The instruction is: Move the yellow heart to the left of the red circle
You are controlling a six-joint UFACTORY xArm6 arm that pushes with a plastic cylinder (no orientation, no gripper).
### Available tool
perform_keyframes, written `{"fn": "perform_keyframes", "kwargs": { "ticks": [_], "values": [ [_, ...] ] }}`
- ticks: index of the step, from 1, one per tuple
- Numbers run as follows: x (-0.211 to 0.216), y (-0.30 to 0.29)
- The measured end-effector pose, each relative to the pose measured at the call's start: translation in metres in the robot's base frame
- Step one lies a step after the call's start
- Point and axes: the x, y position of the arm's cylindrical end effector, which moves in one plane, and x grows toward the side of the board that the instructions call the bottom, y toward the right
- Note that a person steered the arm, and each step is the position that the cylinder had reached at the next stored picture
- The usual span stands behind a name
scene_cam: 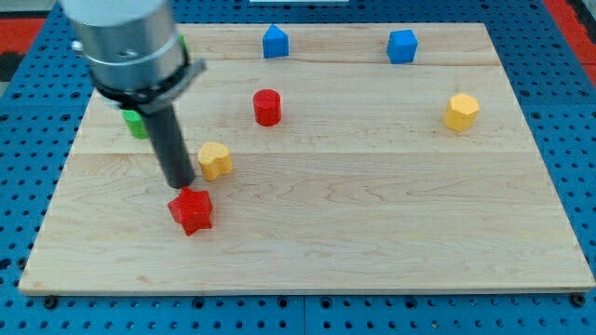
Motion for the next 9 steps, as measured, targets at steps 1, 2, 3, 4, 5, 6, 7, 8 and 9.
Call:
{"fn": "perform_keyframes", "kwargs": {
  "ticks": [1,2,3,4,5,6,7,8,9],
  "values": [
    [0.001,0.077],
    [0.001,0.152],
    [0.008,0.142],
    [-0.031,0.081],
    [-0.024,0.049],
    [-0.024,0.025],
    [-0.076,0.022],
    [-0.067,0.055],
    [-0.112,0.083]
  ]
}}
